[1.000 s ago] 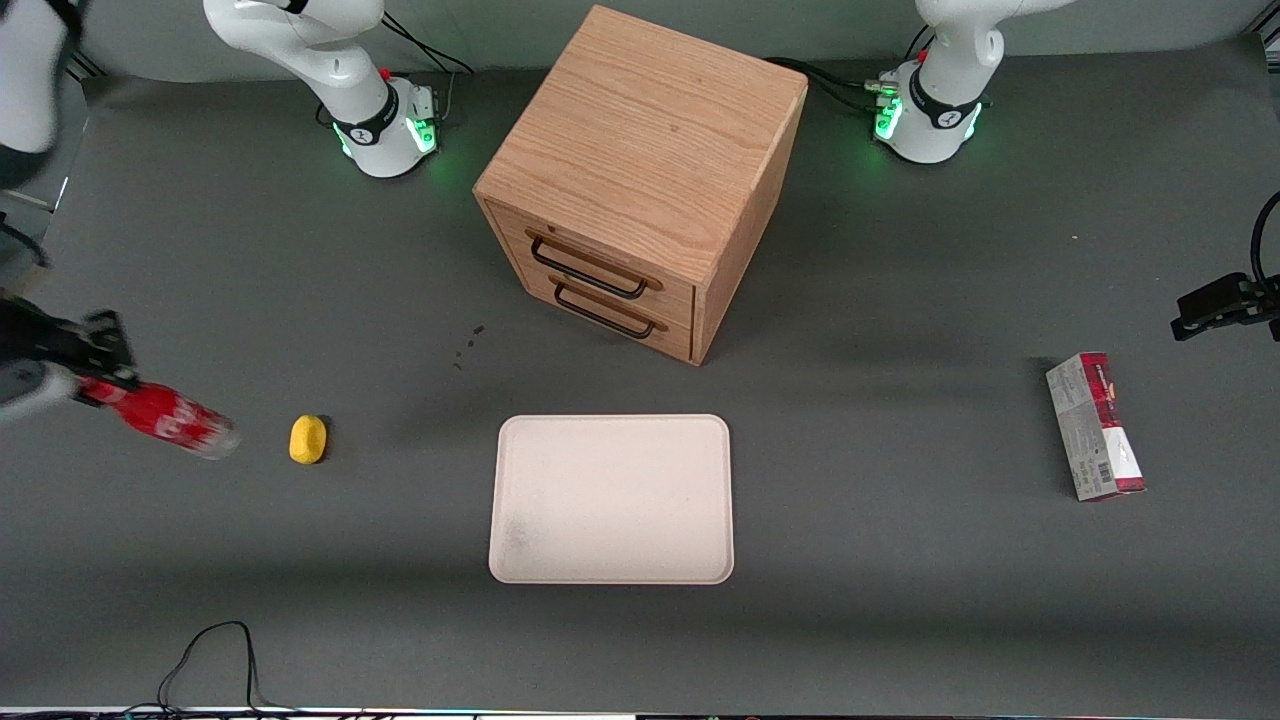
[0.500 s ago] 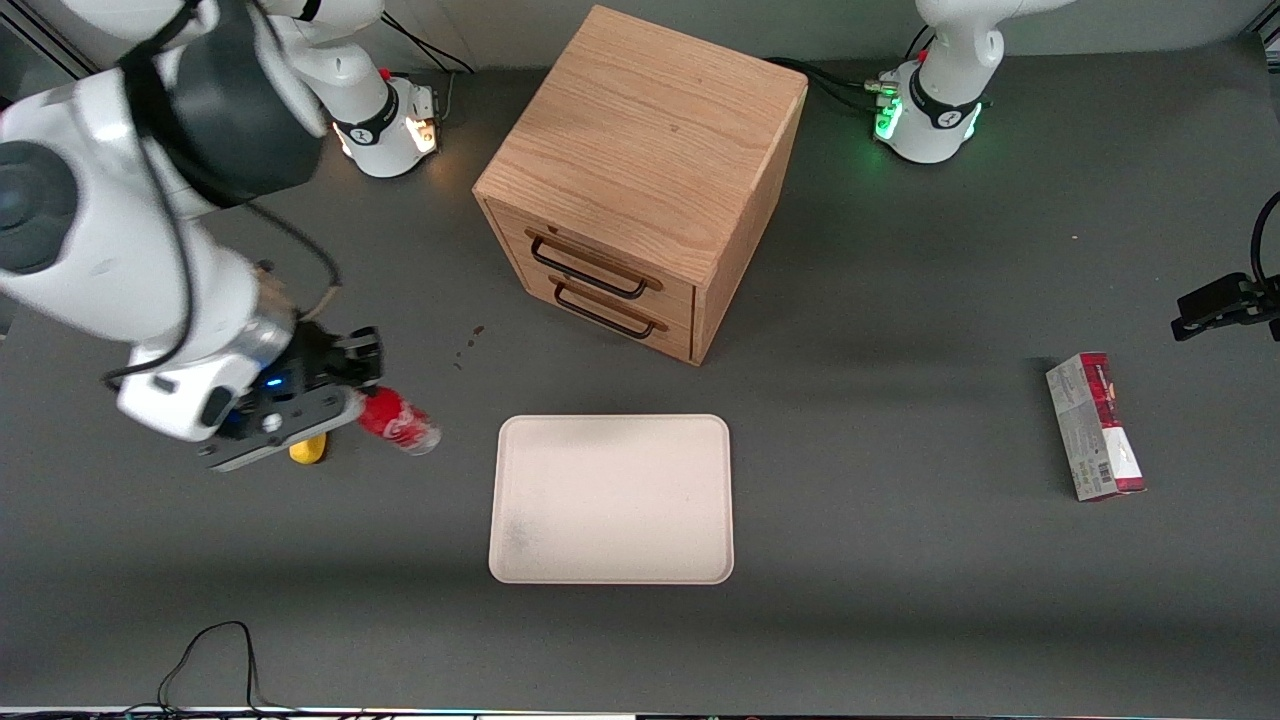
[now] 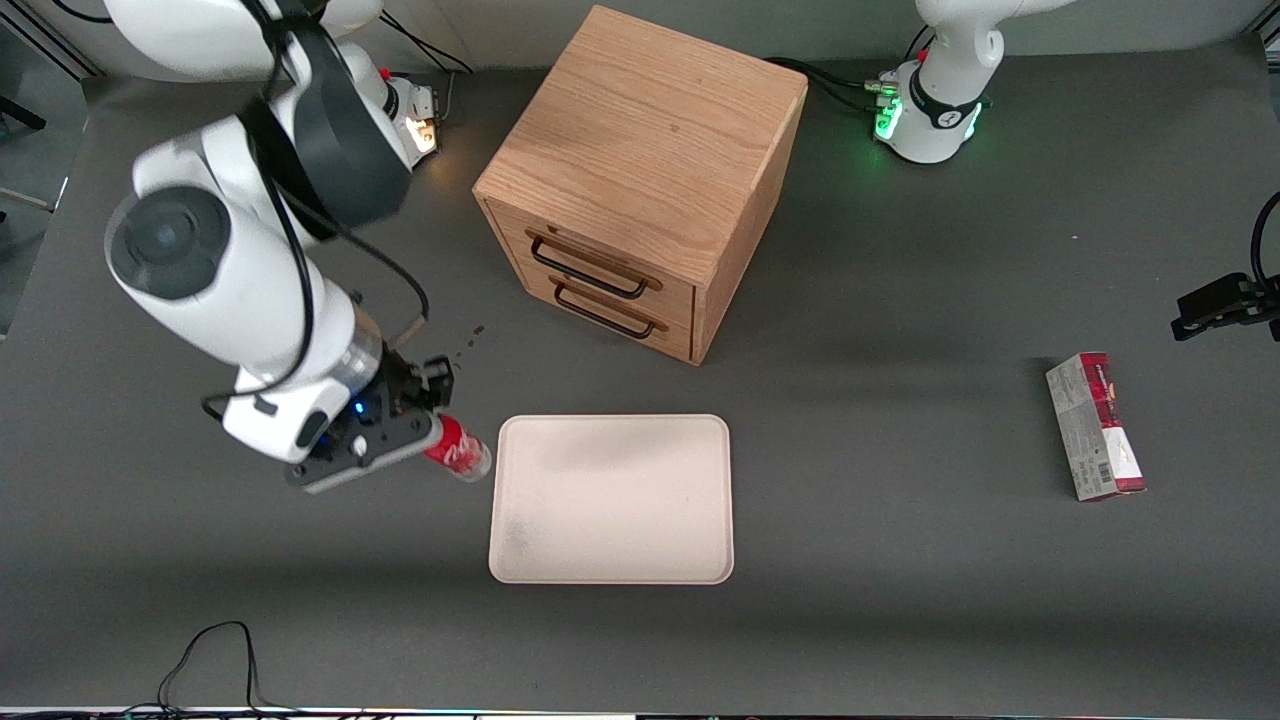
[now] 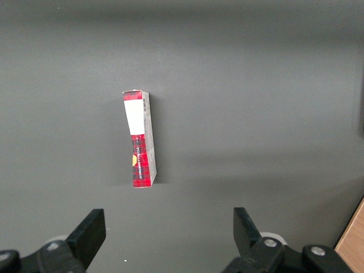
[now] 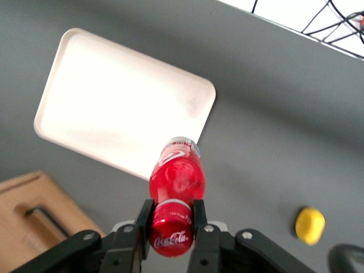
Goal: Place coke bottle on tray
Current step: 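Carry the bottle to the cream tray and lower it upright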
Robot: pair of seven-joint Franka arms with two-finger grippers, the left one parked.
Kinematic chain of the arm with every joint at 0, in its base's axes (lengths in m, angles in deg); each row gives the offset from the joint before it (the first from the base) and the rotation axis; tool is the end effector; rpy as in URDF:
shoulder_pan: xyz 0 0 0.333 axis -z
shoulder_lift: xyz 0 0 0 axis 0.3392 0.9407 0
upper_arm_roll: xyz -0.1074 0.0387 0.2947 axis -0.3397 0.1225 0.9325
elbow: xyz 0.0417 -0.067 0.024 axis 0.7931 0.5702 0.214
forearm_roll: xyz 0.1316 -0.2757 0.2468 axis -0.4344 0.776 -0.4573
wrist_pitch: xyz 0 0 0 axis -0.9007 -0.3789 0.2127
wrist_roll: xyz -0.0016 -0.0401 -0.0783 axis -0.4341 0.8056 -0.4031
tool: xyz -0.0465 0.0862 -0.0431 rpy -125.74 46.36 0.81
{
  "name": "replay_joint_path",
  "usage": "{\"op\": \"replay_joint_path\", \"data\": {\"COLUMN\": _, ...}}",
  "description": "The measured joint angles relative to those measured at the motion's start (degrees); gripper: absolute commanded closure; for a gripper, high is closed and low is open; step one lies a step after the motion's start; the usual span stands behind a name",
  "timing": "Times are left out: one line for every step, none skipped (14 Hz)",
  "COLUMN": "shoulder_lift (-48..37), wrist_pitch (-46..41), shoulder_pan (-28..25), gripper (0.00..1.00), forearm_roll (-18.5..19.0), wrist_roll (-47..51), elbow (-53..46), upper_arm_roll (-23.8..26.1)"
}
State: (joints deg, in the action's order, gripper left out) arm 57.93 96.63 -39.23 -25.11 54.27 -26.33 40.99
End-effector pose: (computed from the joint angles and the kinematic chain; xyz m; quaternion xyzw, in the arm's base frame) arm 0.6791 0.2750 0.5194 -0.9844 -0.1737 -0.0281 0.0076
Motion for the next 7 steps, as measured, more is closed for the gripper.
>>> {"op": "replay_joint_path", "data": {"shoulder_lift": 2.1, "wrist_pitch": 2.2, "shoulder_pan": 0.1, "gripper": 1.00, "forearm_roll": 0.0, "wrist_roll": 0.0, "elbow": 0.0, "upper_arm_roll": -0.1}}
{"op": "replay_joint_path", "data": {"shoulder_lift": 4.3, "wrist_pitch": 4.2, "shoulder_pan": 0.1, "gripper": 1.00, "forearm_roll": 0.1, "wrist_roll": 0.0, "elbow": 0.0, "upper_arm_roll": -0.3}}
{"op": "replay_joint_path", "data": {"shoulder_lift": 6.4, "wrist_pitch": 6.0, "shoulder_pan": 0.1, "gripper": 1.00, "forearm_roll": 0.3, "wrist_roll": 0.0, "elbow": 0.0, "upper_arm_roll": -0.3}}
{"op": "replay_joint_path", "data": {"shoulder_lift": 8.2, "wrist_pitch": 7.5, "shoulder_pan": 0.1, "gripper": 1.00, "forearm_roll": 1.1, "wrist_roll": 0.0, "elbow": 0.0, "upper_arm_roll": -0.3}}
{"op": "replay_joint_path", "data": {"shoulder_lift": 9.6, "wrist_pitch": 8.9, "shoulder_pan": 0.1, "gripper": 1.00, "forearm_roll": 2.0, "wrist_roll": 0.0, "elbow": -0.1, "upper_arm_roll": -0.3}}
{"op": "replay_joint_path", "data": {"shoulder_lift": 10.8, "wrist_pitch": 10.1, "shoulder_pan": 0.1, "gripper": 1.00, "forearm_roll": 2.5, "wrist_roll": 0.0, "elbow": -0.1, "upper_arm_roll": -0.2}}
{"op": "replay_joint_path", "data": {"shoulder_lift": 11.7, "wrist_pitch": 11.0, "shoulder_pan": 0.1, "gripper": 1.00, "forearm_roll": 2.6, "wrist_roll": 0.0, "elbow": -0.1, "upper_arm_roll": -0.2}}
